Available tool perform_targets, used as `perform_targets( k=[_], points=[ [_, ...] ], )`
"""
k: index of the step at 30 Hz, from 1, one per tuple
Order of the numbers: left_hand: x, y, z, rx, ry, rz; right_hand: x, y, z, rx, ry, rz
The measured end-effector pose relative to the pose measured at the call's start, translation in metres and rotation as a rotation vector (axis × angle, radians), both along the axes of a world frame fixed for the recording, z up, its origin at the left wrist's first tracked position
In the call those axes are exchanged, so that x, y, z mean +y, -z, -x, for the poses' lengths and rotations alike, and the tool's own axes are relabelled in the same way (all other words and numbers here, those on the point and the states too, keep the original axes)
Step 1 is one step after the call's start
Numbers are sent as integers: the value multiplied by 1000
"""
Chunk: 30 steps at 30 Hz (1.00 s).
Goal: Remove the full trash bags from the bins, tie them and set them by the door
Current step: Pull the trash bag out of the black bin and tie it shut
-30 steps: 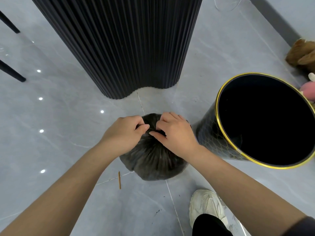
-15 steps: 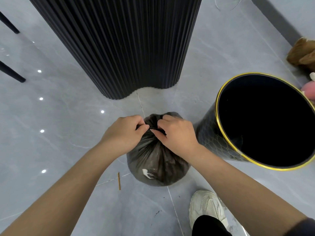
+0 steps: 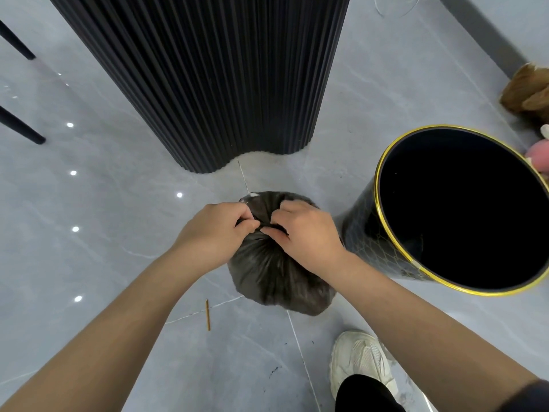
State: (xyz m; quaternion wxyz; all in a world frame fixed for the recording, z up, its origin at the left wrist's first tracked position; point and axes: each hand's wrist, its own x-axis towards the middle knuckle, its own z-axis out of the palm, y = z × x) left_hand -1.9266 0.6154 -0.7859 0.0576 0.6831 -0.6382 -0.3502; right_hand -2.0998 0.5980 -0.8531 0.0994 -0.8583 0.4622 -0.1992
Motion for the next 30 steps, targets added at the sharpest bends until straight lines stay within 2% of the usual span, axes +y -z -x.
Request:
perform_targets(
  k=[4,12,16,19,25,30],
  points=[
    [0,-1,0,-3,34,-20,0,-1,0,-55,-17,-45],
    [-1,0,-4,-48,29,-6,3,1,1,-16,-41,-46],
    [2,2,-8,32,-13,-15,3,3,3,-30,-28,34],
    [3,2,-6,113,-57,-44,3,4,2,-56,-61,-5],
    [2,0,-8,31,-2,12,4,-1,1,-29,4,-39],
    [1,-2,-7,9,6,24,3,6,2,-16,-24,52]
  ],
)
